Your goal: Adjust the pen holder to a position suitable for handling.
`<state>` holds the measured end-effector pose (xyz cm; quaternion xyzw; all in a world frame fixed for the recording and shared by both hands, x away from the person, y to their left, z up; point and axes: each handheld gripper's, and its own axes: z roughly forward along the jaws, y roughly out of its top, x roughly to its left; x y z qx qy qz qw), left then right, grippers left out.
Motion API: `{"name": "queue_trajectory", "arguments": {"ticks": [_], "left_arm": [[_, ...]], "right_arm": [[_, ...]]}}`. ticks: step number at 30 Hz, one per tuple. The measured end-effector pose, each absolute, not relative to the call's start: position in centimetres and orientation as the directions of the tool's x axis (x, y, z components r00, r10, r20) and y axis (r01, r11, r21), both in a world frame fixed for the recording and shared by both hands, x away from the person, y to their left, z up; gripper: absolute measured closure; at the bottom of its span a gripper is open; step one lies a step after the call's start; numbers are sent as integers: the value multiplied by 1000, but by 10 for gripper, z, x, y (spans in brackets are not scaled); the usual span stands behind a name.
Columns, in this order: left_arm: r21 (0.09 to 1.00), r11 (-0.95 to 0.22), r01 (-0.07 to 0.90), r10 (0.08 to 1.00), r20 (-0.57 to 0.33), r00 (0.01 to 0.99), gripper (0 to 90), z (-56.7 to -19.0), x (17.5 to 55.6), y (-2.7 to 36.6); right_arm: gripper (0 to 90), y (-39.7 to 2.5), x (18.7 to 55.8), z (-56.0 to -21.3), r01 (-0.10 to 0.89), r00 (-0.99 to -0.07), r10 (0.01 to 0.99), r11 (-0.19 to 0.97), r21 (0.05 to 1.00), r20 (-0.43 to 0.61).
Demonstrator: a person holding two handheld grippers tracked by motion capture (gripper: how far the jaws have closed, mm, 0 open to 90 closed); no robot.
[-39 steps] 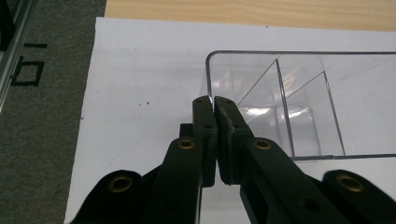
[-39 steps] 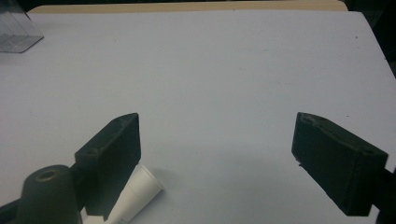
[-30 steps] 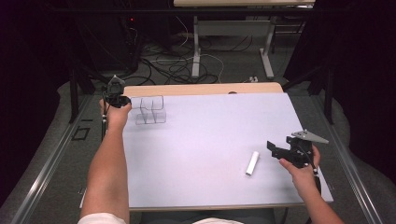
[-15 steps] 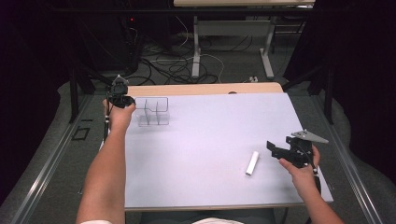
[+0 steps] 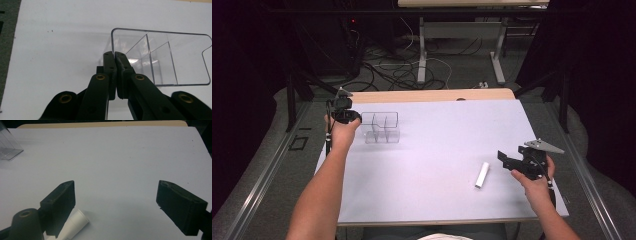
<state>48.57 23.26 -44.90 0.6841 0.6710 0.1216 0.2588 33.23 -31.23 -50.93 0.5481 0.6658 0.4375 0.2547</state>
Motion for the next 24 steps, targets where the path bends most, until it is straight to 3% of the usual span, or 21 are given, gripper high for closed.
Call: {"name": "queue_trajectory", "arguments": {"ticks": [20, 24], "left_arm": [[533, 26, 846, 974, -205, 100, 882, -455, 458, 222], [557, 30, 830, 969, -221, 113, 844, -456, 458, 225]], "right_arm": [[151, -312, 333, -510, 511, -265, 953, 9, 859, 147], [151, -312, 333, -510, 511, -257, 955, 2, 859, 150]]}}
